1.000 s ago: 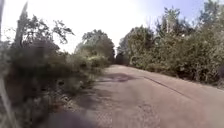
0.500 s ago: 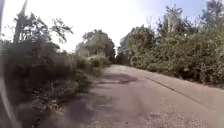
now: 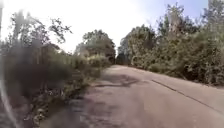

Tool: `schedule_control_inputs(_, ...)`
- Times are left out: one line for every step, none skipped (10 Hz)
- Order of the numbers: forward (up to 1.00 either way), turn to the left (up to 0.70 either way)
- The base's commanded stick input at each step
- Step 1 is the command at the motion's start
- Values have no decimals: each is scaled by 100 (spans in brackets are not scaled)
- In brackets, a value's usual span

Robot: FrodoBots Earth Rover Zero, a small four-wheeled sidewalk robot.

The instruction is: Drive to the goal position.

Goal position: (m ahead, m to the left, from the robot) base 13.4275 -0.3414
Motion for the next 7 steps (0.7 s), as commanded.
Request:
schedule_control_inputs(70,0)
schedule_control_inputs(70,0)
schedule_control_inputs(70,0)
schedule_control_inputs(70,0)
schedule_control_inputs(70,0)
schedule_control_inputs(70,0)
schedule_control_inputs(70,0)
